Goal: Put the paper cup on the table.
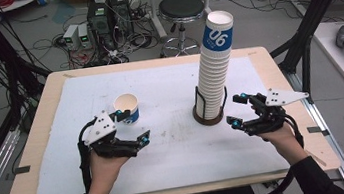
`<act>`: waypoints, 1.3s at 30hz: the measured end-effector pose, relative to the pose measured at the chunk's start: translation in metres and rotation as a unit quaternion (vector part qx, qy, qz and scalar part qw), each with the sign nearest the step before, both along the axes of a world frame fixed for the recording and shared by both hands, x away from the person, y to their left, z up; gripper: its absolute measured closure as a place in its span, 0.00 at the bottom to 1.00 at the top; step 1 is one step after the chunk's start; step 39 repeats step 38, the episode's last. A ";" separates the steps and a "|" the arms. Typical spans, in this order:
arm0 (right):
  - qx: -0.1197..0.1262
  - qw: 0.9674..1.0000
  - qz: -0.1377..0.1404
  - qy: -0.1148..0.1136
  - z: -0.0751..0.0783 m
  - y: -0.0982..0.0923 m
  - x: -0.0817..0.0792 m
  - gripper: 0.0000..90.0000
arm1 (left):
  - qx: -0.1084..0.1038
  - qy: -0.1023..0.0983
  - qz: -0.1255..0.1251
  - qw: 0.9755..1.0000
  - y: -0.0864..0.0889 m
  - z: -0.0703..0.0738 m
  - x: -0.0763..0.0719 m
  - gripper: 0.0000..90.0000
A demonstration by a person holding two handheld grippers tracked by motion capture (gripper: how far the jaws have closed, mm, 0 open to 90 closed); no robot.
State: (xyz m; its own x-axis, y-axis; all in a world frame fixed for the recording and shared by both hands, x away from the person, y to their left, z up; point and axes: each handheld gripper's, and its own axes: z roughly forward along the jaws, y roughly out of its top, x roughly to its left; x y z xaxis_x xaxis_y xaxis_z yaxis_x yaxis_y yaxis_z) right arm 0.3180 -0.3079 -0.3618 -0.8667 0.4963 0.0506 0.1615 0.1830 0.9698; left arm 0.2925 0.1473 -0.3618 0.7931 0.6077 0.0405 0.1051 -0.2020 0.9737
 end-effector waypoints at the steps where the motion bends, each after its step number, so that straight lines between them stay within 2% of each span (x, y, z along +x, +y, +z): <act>1: 0.000 1.000 0.000 -0.001 0.000 0.000 0.000 0.21 | 0.000 0.000 0.000 1.000 0.000 0.000 0.000 0.10; 19: 0.000 1.000 -0.001 -0.007 0.002 0.000 0.000 0.21 | 0.001 -0.002 0.008 1.000 0.004 0.001 -0.005 0.11; 39: 0.003 1.000 -0.003 -0.004 0.002 -0.001 0.001 0.21 | 0.004 0.000 0.010 1.000 0.003 0.001 -0.004 0.11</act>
